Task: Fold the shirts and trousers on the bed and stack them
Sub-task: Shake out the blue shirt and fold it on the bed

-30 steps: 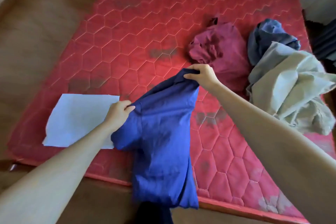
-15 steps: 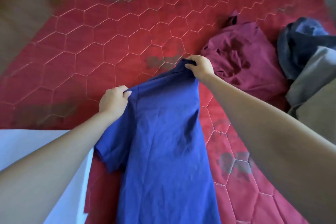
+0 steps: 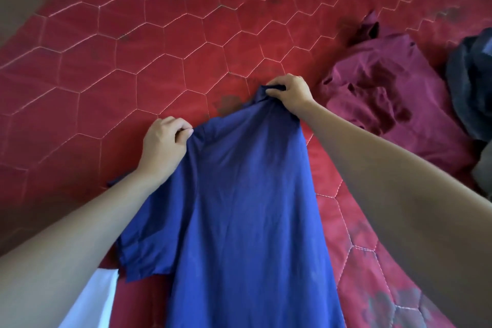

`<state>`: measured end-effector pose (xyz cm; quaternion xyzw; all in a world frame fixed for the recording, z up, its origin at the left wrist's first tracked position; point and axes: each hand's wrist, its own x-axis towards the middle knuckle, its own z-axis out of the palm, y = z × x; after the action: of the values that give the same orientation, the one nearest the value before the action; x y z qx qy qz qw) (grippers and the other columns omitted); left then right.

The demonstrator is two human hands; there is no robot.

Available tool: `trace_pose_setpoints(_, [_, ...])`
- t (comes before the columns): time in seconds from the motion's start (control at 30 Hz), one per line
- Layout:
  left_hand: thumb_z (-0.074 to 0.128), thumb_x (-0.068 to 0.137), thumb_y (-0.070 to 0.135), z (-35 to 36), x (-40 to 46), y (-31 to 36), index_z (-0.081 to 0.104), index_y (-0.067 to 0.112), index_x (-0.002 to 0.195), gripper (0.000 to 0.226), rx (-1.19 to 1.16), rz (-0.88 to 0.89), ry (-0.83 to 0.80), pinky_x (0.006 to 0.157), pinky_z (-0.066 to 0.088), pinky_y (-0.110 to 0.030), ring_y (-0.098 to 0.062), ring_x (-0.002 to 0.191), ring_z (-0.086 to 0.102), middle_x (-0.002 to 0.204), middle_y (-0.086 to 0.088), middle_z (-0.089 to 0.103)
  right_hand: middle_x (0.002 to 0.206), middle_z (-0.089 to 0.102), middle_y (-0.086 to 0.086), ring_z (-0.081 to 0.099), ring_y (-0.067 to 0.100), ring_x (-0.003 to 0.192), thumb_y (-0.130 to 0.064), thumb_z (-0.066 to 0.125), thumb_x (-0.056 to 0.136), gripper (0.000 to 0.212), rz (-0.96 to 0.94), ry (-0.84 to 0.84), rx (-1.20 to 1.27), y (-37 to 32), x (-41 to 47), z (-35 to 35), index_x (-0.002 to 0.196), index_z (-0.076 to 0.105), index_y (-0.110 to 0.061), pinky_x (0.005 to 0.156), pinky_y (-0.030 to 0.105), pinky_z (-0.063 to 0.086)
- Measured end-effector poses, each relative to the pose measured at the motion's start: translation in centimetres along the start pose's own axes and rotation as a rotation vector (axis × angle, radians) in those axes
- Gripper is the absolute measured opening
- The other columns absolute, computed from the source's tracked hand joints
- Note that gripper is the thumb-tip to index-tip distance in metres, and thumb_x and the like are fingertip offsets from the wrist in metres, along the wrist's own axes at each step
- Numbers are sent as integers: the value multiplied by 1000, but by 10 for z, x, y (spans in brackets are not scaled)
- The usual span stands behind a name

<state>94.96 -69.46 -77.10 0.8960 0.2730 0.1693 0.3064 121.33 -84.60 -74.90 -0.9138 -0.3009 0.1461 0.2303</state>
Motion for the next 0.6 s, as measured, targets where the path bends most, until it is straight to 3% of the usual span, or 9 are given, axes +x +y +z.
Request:
trace_pose_setpoints(0.17, [62, 89, 0, -2, -4, -1, 67, 2, 84, 7, 15, 25, 23, 74, 35, -32, -30, 79, 53, 81, -9, 64, 116, 67, 3, 53, 27, 116, -22, 66, 90, 23, -4, 0, 36, 2, 3, 2, 111, 72, -16, 102, 37, 38])
trace_pose_setpoints(0.3, [62, 88, -1, -6, -4, -1, 67, 2, 85, 7, 28, 2, 23, 74, 39, -38, -31, 79, 53, 80, -9, 63, 110, 69, 4, 59, 21, 107, -17, 66, 89, 22, 58, 84, 101, 0, 6, -1, 109, 73, -15, 83, 17, 38])
trace_pose_setpoints(0.47, [59, 90, 1, -7, 6, 2, 66, 1, 87, 8, 86, -50, 15, 75, 39, -41, -35, 84, 53, 83, -13, 63, 116, 64, 4, 53, 24, 115, -23, 64, 90, 23, 54, 91, 9, -10, 14, 0, 112, 71, -20, 94, 34, 43])
trace_pose_setpoints(0.6, [57, 92, 3, -17, 18, 6, 66, 1, 95, 10, 183, -91, -30, 74, 39, -43, -36, 89, 52, 94, -15, 63, 123, 59, 0, 41, 27, 122, -28, 57, 95, 25, 67, 156, -83, -24, 15, -5, 118, 67, -27, 98, 36, 36])
